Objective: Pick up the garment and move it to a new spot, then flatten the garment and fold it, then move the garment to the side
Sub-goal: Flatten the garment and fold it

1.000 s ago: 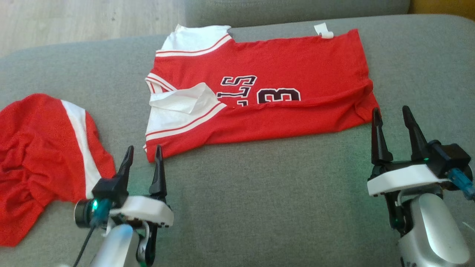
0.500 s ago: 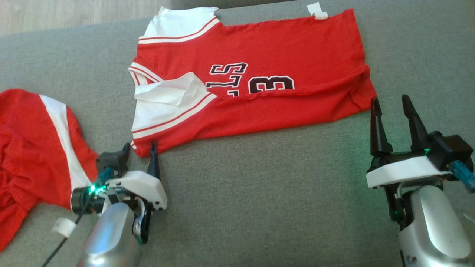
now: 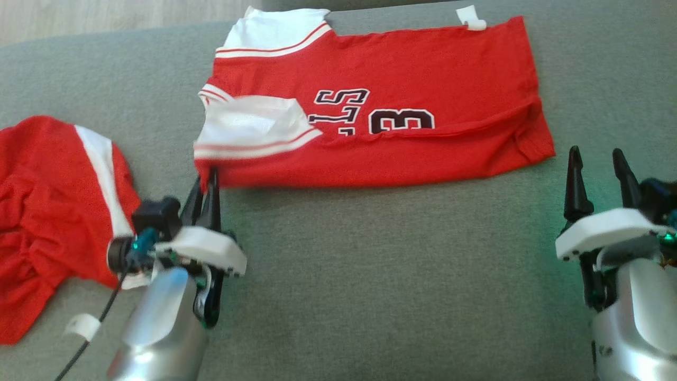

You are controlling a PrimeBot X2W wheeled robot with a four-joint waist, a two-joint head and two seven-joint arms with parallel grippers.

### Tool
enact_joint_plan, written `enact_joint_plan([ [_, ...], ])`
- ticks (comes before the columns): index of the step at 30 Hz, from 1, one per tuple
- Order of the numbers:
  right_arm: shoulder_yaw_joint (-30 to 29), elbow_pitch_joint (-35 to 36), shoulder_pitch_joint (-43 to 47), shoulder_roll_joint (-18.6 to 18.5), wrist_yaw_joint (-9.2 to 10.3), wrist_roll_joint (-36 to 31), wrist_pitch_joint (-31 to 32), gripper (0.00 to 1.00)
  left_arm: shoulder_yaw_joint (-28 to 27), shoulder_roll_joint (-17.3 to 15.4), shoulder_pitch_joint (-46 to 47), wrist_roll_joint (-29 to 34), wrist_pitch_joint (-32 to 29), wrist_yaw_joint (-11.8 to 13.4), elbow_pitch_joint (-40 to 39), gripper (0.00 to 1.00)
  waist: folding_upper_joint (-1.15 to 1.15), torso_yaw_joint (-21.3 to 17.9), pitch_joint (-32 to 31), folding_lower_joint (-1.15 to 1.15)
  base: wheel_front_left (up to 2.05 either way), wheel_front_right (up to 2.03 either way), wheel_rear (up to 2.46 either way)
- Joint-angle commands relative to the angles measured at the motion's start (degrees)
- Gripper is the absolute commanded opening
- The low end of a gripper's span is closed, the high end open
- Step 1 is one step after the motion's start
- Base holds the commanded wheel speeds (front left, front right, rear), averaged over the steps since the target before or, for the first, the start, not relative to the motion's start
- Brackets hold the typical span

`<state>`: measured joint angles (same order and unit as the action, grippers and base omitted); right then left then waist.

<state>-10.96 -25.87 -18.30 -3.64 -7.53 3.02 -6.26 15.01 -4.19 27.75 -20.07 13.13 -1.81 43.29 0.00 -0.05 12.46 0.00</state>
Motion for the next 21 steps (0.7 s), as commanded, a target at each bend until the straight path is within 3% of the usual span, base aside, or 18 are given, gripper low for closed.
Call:
enact_joint_plan([
  [1,0.54,0.43,-3.13,0.67,0.04,-0.99,0.93,1.00,-1.50,-1.39,2.72,0.79,1.18,-0.23,-3.56,0.00,0.00,0.62,0.19,0.00,0.00,0.00,0.00],
  [8,3.34,-5.28,-7.03,0.74,0.04,-0.45,3.18,1.00,-0.34,-0.91,1.64,2.10,1.78,-1.06,-9.99,0.00,0.00,2.44,1.05,0.00,0.00,0.00,0.00],
  [11,3.48,-7.79,-8.46,0.75,0.04,-3.93,3.91,1.00,0.60,-0.70,1.15,2.71,1.82,-1.42,-11.81,0.00,0.00,3.16,1.65,0.00,0.00,0.00,0.00],
  [21,-7.35,-15.56,-12.38,0.76,0.04,-15.39,5.77,1.00,2.71,-0.17,0.59,3.03,1.85,-2.09,-13.81,0.00,0.00,4.68,3.07,0.00,0.00,0.00,0.00],
])
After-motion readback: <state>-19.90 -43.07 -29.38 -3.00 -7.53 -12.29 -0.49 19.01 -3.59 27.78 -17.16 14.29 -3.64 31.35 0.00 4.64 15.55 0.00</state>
